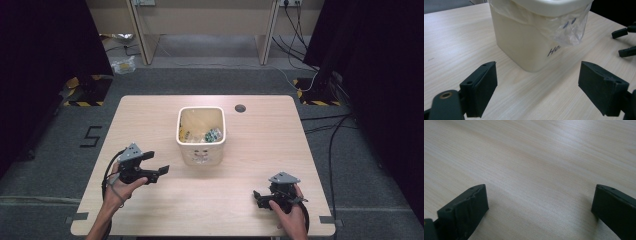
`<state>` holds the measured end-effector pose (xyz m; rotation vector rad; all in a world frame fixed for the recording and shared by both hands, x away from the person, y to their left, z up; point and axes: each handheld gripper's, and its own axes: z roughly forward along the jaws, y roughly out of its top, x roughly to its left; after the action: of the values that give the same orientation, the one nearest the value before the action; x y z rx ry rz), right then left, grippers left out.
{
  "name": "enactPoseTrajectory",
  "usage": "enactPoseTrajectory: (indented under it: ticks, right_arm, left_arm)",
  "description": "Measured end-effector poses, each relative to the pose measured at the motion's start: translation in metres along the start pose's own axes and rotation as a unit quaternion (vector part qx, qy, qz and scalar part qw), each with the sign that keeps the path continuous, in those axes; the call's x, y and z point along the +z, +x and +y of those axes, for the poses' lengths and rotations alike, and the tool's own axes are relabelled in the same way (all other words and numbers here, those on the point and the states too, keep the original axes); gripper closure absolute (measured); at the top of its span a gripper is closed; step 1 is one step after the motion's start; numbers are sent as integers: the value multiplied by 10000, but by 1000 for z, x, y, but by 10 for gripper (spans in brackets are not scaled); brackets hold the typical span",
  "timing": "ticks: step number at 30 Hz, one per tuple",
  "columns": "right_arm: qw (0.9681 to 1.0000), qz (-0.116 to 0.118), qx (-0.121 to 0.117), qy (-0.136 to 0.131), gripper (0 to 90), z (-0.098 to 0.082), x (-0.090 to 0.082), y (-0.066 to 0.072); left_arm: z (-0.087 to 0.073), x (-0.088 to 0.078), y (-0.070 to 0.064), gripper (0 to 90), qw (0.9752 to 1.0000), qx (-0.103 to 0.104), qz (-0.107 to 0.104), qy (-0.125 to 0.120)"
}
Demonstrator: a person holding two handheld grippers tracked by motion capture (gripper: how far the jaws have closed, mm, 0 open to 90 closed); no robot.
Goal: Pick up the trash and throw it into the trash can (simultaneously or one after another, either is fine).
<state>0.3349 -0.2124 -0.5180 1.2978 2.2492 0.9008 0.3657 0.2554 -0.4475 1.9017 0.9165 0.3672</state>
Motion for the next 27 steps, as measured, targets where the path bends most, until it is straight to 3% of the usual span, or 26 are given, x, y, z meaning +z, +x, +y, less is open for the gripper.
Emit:
enactPoseTrajectory:
  ticks: [14,27]
  right_arm:
    - [10000,0,0,1,8,0,0,0]
    - [10000,-2,0,-6,8,0,0,0]
  left_arm:
    - [-26,12,-8,153,9996,110,-79,236]
    - [-41,18,-10,152,9992,31,-139,363]
